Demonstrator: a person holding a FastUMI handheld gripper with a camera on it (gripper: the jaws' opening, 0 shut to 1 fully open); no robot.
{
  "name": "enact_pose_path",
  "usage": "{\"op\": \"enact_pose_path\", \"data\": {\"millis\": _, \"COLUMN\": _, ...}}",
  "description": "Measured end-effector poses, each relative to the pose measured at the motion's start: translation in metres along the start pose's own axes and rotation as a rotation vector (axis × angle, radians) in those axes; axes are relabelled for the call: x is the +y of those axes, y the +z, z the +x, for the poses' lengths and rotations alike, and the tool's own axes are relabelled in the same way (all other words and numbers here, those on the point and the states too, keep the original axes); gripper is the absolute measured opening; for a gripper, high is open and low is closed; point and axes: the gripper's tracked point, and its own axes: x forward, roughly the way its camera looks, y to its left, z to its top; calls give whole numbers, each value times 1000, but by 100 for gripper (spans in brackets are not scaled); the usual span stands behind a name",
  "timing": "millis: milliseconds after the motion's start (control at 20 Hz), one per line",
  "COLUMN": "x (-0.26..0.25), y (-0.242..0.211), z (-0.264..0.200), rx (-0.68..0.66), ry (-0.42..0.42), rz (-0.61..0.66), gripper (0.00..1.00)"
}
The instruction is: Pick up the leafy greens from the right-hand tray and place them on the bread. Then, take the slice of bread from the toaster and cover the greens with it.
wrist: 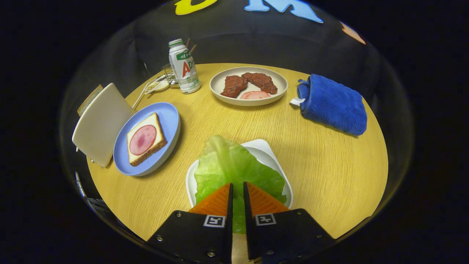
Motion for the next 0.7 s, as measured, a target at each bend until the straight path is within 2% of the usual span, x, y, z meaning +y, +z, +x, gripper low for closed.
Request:
{"op": "enact_pose_path", "data": {"millis": 150, "x": -6, "y": 1, "z": 0, "rx": 4, "ry": -45, "rz": -81, "gripper": 66}}
{"op": "enact_pose_path", "data": {"millis": 250, "x": -5, "y": -15, "z": 6, "rx": 81, "ry": -51, "rz": -113, "gripper": 72}}
{"op": "enact_pose_path", "data": {"millis": 300, "x": 2, "y": -7, "z": 7, "rx": 58, "ry": -22, "rz": -103, "gripper": 71}}
{"op": "enact_pose_path", "data": {"millis": 450, "x": -2, "y": -14, "z": 11, "rx": 89, "ry": -52, "rz": -143, "gripper": 3}}
{"op": "enact_pose_path", "data": {"millis": 500, "x": -2, "y": -12, "z": 7, "rx": 90, "ry": -62, "rz": -169, "gripper": 3}}
{"op": "enact_pose_path", "data": {"millis": 700, "x": 4, "y": 0, "z": -5, "rx": 48, "ry": -10, "rz": -115, "gripper": 3}}
